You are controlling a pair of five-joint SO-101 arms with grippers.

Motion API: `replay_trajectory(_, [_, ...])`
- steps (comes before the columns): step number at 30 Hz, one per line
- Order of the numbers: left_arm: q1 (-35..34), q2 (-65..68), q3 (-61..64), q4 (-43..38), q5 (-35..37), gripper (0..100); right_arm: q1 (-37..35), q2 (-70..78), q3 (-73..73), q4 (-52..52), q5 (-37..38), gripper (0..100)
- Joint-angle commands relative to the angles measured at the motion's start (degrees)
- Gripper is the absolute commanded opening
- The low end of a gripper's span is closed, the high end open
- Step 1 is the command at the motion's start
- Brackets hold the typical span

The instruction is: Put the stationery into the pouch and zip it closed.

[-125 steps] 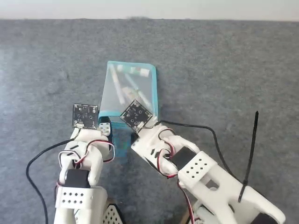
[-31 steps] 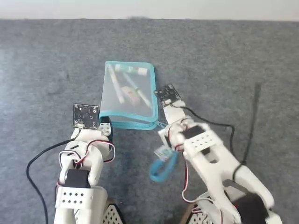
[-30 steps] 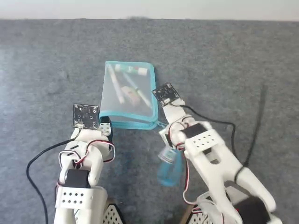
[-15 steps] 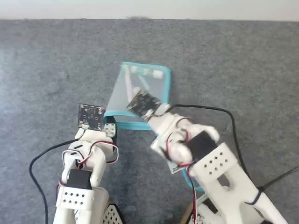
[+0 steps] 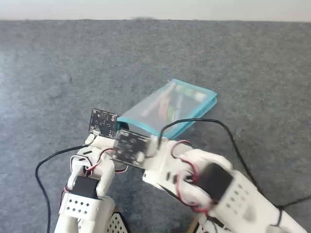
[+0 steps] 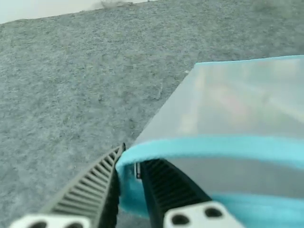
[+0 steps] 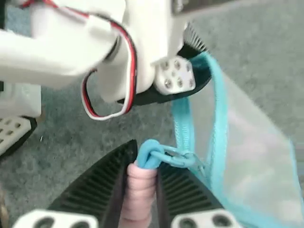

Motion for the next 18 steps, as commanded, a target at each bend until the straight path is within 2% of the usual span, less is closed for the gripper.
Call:
replay_trajectory(1, [0.9, 0.2, -0.9, -1.8, -1.5, 1, -2.1, -6.5, -4.0, 1.2, 1.0, 0.8])
replay_trajectory(9, [0.9, 4.0, -1.4, -3.1, -1.6, 1, -3.2, -7.3, -8.7, 3.2, 2.1, 0.8])
replay_trajectory(14, [0.9, 16.8, -4.9, -8.7, -1.3, 1, -10.0, -7.3, -9.8, 6.0, 4.8, 0.8])
replay_trajectory(18, [0.9, 27.5, -8.0, -13.3, -1.3, 1, -10.1, -10.2, -10.0, 5.9, 4.9, 0.8])
